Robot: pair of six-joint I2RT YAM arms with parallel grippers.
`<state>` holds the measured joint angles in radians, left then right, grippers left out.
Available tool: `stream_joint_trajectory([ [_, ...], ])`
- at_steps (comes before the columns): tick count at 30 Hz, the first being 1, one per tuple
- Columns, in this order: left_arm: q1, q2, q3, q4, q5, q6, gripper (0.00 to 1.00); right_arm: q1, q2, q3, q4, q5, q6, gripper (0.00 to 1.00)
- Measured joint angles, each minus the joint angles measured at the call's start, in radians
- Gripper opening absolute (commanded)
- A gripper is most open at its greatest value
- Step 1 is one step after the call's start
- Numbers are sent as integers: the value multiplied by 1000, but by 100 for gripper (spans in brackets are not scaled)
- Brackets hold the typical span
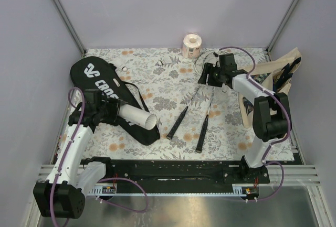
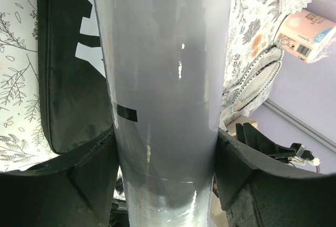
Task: Pack up the badminton gear
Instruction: Pick up the shuttlecock at the center of the board.
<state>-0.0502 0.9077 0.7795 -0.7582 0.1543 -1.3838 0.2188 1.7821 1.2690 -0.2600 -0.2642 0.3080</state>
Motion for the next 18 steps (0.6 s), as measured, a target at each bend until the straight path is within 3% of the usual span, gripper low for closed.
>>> stream_joint_trajectory([
  [4, 7, -2, 0, -8, -1, 3, 64, 4, -4, 13, -10, 21, 3, 73],
  [12, 13, -3, 3, -13, -1, 8, 64, -7, -103, -4, -87, 233, -14, 82],
  [18, 13, -3, 13, -14, 0, 14, 64, -58, -61, 21, -150, 317, -45, 84],
])
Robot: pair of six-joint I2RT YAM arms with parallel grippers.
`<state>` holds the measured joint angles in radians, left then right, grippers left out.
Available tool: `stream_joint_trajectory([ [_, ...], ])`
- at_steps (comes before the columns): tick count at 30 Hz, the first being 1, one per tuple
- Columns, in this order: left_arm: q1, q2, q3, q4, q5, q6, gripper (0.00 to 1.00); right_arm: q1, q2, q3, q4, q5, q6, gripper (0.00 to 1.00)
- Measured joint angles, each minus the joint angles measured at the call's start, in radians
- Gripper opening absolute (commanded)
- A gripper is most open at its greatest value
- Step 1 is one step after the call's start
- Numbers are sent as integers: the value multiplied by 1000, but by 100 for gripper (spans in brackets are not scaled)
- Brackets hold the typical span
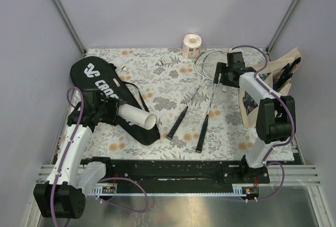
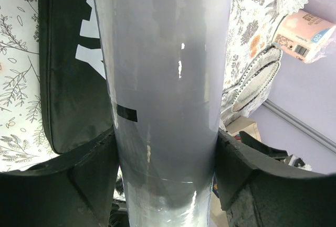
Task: Pack up the badminton gear
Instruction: Pick up the shuttlecock at the center of the board.
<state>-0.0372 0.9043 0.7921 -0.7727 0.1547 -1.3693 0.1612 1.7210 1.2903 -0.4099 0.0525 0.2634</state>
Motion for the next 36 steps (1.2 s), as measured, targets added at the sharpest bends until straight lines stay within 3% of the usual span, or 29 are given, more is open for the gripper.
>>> stream_joint_trajectory([
  [7, 3, 0, 0, -1, 2, 2, 64, -7, 78, 21, -61, 44, -24, 71],
  [20, 6, 0, 0, -1, 3, 5, 63, -7, 84, 21, -76, 138, -70, 20],
  [27, 11, 0, 0, -1, 5, 8, 63, 1, 2, 14, -113, 128, -71, 18],
  [32, 13, 0, 0, -1, 6, 8, 63, 41, -146, -29, -99, -95, -38, 18],
  [36, 14, -8, 0, -2, 6, 8, 63, 82, -162, -75, -64, -295, -3, 21],
])
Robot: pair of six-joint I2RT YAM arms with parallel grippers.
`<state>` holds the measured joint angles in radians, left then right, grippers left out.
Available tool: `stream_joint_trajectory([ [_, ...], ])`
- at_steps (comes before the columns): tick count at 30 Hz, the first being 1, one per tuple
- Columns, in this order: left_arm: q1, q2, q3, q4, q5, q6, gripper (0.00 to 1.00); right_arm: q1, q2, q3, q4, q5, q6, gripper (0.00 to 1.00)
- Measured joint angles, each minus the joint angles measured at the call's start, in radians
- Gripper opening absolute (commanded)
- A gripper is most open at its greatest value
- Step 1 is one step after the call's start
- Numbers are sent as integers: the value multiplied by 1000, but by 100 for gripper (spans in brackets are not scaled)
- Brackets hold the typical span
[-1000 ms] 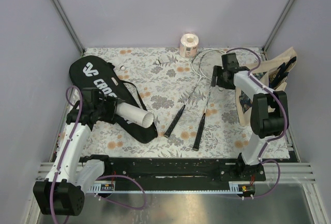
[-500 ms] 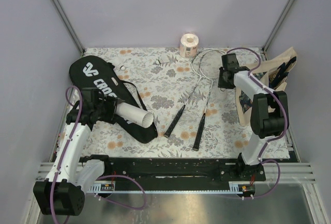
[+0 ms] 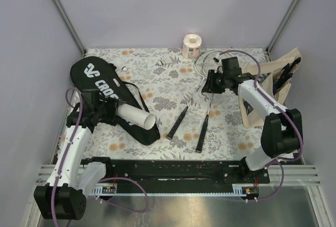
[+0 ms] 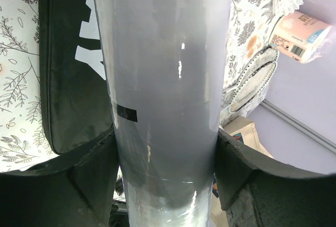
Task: Pack up the badminton gear
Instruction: Pick up the shuttlecock at the center of the board.
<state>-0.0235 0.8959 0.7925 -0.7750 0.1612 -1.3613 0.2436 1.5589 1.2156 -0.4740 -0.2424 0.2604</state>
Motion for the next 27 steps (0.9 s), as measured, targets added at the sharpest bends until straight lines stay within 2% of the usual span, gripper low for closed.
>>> stream_joint_trajectory([
  [3, 1, -14, 0, 0, 0, 0, 63, 21, 50, -23, 4, -117, 20, 24],
  [6, 2, -24, 0, -1, 0, 0, 63, 24, 130, -25, 5, -168, 26, 37],
  [8, 3, -27, 0, -1, 0, 0, 63, 24, 175, -24, -2, -170, 26, 52],
  [12, 4, -33, 5, -11, -1, 0, 63, 24, 230, 37, -58, -102, 20, 64],
  [19, 4, -55, 32, -33, -13, 18, 64, 51, 171, 104, -93, 152, -37, 66],
  [22, 4, -57, 39, -38, -13, 23, 64, 121, 123, 98, -93, 254, -101, 66],
  [27, 4, -57, 39, -40, -13, 26, 64, 261, 74, 23, -40, 340, -213, 65],
])
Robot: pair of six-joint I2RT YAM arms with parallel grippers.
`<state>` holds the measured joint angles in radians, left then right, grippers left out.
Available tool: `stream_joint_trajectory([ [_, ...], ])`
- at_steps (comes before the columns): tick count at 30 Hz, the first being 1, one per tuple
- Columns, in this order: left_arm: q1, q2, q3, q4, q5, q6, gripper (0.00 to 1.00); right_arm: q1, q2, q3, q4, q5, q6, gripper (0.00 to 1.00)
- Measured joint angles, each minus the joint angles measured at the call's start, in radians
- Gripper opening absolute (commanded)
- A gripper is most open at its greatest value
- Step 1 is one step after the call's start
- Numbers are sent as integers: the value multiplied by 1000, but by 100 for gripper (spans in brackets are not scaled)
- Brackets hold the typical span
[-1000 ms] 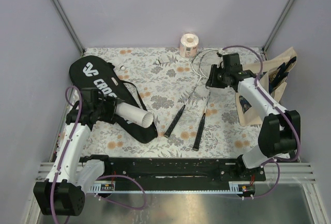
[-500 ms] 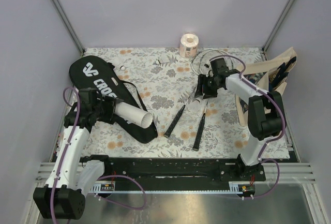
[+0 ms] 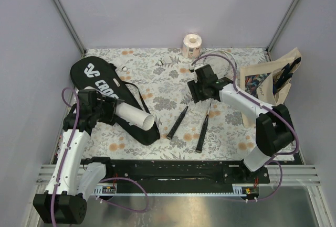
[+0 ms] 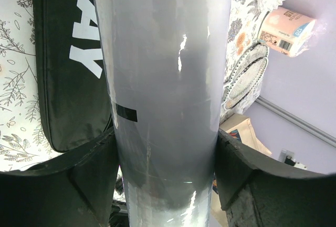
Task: Pack up the badminton gear
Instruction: Pick up the shuttlecock at the center of the board.
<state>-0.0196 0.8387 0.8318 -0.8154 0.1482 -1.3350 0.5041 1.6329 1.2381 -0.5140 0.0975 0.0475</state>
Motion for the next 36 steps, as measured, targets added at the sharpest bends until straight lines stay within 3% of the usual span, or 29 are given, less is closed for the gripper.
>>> stream_joint_trajectory([
  [19, 0, 0, 10, -6, 5, -1, 64, 177, 142, -66, 109, 299, -115, 55],
  [20, 0, 0, 10, -6, 6, -1, 63, 185, 151, -66, 110, 315, -119, 52],
  [24, 0, 0, 10, -6, 5, -1, 63, 204, 182, -64, 111, 378, -144, 23],
  [27, 0, 0, 10, -6, 5, -2, 63, 209, 193, -64, 113, 428, -158, 9],
  [31, 0, 1, 10, -6, 5, -8, 63, 212, 191, -64, 124, 492, -172, 0],
  [36, 0, 3, 10, -6, 5, -27, 63, 216, 101, -64, 92, 519, -173, 0],
])
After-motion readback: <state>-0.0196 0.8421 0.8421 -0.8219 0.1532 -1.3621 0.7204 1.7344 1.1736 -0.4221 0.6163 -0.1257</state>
